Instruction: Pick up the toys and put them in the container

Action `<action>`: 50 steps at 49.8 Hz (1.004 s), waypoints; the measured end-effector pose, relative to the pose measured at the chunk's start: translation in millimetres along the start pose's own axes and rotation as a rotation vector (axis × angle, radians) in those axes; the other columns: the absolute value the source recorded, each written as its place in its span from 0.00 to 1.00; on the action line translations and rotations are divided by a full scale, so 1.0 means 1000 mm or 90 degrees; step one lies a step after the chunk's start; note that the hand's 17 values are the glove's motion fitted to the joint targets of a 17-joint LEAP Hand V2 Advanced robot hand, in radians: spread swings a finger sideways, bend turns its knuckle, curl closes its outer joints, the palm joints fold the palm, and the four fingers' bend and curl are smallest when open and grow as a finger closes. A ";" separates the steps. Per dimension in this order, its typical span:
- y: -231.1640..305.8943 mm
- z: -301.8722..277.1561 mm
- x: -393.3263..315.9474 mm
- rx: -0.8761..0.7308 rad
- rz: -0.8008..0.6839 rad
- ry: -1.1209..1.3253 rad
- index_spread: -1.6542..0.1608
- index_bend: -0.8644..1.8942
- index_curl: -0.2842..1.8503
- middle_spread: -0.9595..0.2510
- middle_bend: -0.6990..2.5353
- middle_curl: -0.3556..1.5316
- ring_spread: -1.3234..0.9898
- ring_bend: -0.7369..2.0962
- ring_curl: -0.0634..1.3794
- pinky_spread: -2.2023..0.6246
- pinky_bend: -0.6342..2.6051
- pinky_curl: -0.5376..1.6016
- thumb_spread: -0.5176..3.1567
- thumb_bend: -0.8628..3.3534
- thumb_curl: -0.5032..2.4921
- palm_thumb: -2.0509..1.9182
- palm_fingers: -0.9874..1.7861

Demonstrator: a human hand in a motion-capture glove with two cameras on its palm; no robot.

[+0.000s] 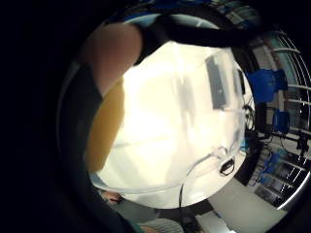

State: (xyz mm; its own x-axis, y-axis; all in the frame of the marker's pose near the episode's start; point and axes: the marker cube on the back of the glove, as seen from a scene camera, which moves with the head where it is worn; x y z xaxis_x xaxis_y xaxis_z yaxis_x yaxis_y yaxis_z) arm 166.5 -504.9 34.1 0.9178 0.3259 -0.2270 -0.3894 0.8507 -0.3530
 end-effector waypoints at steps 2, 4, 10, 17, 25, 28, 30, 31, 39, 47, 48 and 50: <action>0.005 0.004 0.001 -0.005 -0.003 -0.015 0.68 0.38 0.42 0.59 0.33 0.51 0.41 0.46 0.41 0.74 0.49 0.45 0.42 0.18 0.40 0.55 0.24; 0.009 0.007 0.000 -0.004 -0.007 -0.026 0.68 0.38 0.41 0.61 0.30 0.48 0.44 0.42 0.38 0.76 0.49 0.44 0.43 0.18 0.39 0.53 0.23; 0.025 0.009 -0.007 0.001 -0.032 -0.035 0.69 0.37 0.38 0.65 0.26 0.44 0.48 0.36 0.33 0.78 0.47 0.42 0.44 0.19 0.35 0.50 0.25; 0.059 0.004 -0.013 0.025 -0.073 -0.020 0.70 0.36 0.36 0.67 0.25 0.41 0.51 0.32 0.31 0.79 0.44 0.41 0.45 0.19 0.32 0.50 0.27; 0.140 -0.017 0.023 0.079 -0.096 -0.026 0.71 0.36 0.34 0.69 0.25 0.38 0.53 0.32 0.28 0.80 0.43 0.40 0.46 0.19 0.29 0.49 0.28; 0.180 -0.029 0.052 0.100 -0.091 -0.044 0.71 0.37 0.33 0.69 0.25 0.37 0.54 0.32 0.28 0.80 0.43 0.40 0.46 0.19 0.28 0.49 0.28; 0.206 -0.033 0.073 0.118 -0.089 -0.037 0.71 0.37 0.33 0.69 0.25 0.37 0.54 0.32 0.28 0.80 0.42 0.40 0.47 0.19 0.28 0.50 0.29; 0.220 -0.035 0.084 0.130 -0.085 -0.028 0.71 0.37 0.33 0.68 0.26 0.37 0.54 0.32 0.27 0.80 0.42 0.40 0.47 0.19 0.28 0.50 0.29; 0.289 -0.034 0.163 0.215 0.061 -0.012 0.70 0.38 0.32 0.68 0.26 0.36 0.54 0.31 0.26 0.80 0.41 0.40 0.49 0.19 0.26 0.50 0.31; 0.317 -0.009 0.173 0.205 0.066 -0.029 0.70 0.38 0.32 0.67 0.26 0.35 0.54 0.32 0.25 0.80 0.40 0.40 0.50 0.20 0.25 0.51 0.32; 0.321 -0.004 0.171 0.204 0.059 -0.032 0.70 0.38 0.32 0.67 0.26 0.35 0.54 0.32 0.24 0.80 0.40 0.40 0.50 0.20 0.25 0.51 0.32; 0.329 0.009 0.165 0.203 0.038 -0.042 0.70 0.38 0.32 0.67 0.27 0.35 0.54 0.32 0.24 0.80 0.40 0.40 0.51 0.20 0.25 0.51 0.32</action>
State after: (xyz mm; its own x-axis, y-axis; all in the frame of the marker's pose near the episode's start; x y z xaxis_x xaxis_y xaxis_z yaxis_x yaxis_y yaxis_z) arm 190.2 -167.6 -111.6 0.9012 0.3960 -0.1759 -0.4079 0.9123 -0.0358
